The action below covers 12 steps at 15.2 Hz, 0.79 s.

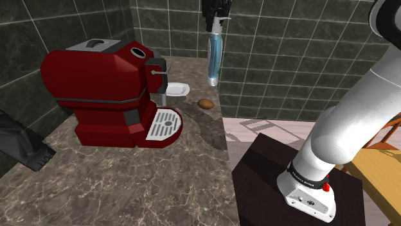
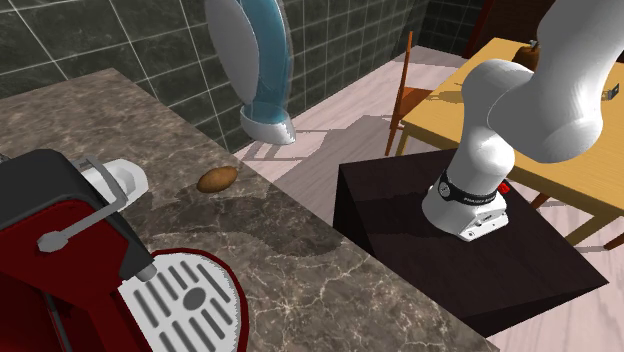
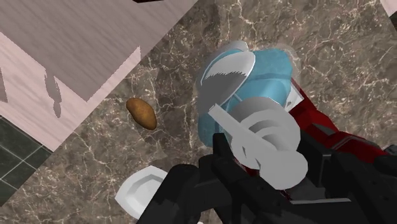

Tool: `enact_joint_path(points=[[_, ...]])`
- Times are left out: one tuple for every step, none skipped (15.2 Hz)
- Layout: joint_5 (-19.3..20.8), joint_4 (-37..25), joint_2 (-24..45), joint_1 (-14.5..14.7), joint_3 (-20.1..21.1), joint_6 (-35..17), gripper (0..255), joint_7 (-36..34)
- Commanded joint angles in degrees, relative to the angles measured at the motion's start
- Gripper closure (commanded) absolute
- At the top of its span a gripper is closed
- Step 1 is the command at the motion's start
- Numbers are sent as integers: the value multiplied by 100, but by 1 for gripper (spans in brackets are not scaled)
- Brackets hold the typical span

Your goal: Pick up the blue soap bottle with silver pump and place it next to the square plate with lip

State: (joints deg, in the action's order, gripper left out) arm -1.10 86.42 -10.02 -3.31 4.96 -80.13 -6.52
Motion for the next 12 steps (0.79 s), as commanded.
enact_joint_path(points=[[10,-13,102,-18,-24,-88,255,44],[18,41,184,-37,-48,-224,255,90],[25,87,272,-55,-73,-356,255,136],[32,123,366,-74,-96,-486,255,180],[39,151,466,-93,-119,-612,255,223],[45,170,570,-111,-141,-735,255,265],[50,180,680,-130,-162,-855,255,306],[55,181,795,-149,-182,-971,255,347],[60,174,915,-168,-202,-1083,255,387],[64,158,1040,-186,-221,-1192,255,426],[67,133,1170,-205,-240,-1296,255,464],[70,100,1305,-223,-258,-1397,255,502]])
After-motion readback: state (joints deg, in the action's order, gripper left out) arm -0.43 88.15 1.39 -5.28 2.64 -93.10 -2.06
